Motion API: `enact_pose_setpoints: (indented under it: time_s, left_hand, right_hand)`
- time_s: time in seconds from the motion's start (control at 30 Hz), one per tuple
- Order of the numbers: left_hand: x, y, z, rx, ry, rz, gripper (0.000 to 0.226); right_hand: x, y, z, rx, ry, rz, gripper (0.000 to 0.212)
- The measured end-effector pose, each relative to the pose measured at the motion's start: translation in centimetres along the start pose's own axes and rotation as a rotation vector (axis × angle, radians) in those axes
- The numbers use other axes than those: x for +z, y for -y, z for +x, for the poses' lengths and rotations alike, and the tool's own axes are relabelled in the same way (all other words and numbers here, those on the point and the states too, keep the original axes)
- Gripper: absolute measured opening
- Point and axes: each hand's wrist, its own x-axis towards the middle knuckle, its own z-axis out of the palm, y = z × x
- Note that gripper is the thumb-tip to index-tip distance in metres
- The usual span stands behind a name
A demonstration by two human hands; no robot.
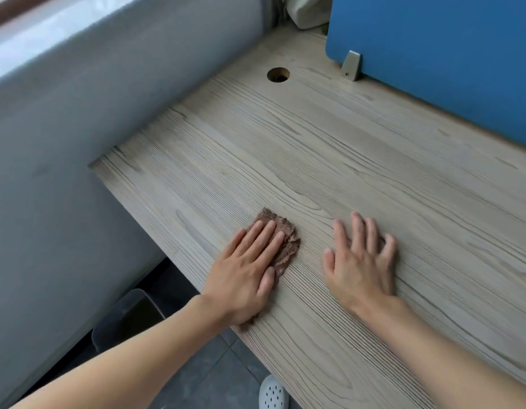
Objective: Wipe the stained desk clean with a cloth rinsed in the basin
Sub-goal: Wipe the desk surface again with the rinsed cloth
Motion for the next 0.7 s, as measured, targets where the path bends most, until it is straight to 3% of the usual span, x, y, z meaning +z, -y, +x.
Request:
enact_pose_setpoints:
  time_s: [0.07,0.23,0.43,0.6,0.7]
  left_hand:
    - [-0.3,1.3,0.8,0.025,0.0,-0.023,0.061]
    - [-0.5,1.3,2.5,-0.101,-0.034,0.017,0.063]
    - [-0.3,0.4,1.9,0.098,0.015,-0.034,0.06]
    - [-0.8,2.3,5.0,-0.097,-0.023,0.01,0.063]
    - [-0.7,-0.2,4.3,0.007,-0.005,0.009,0.065]
  right_hand:
    - [-0.1,-0.7,1.7,0.018,-0.004,0.037,0.06]
    - [0.9,-1.2,2.5,0.066,-0.022,0.009,0.066]
    - [0.7,-1.4,2.5,0.063,0.006,-0.006,0.067]
    - [0.8,-1.2,2.5,0.069,-0.015,-0.005,0.066]
    - [0.6,-1.2,2.6,0.071,-0.017,-0.001,0.067]
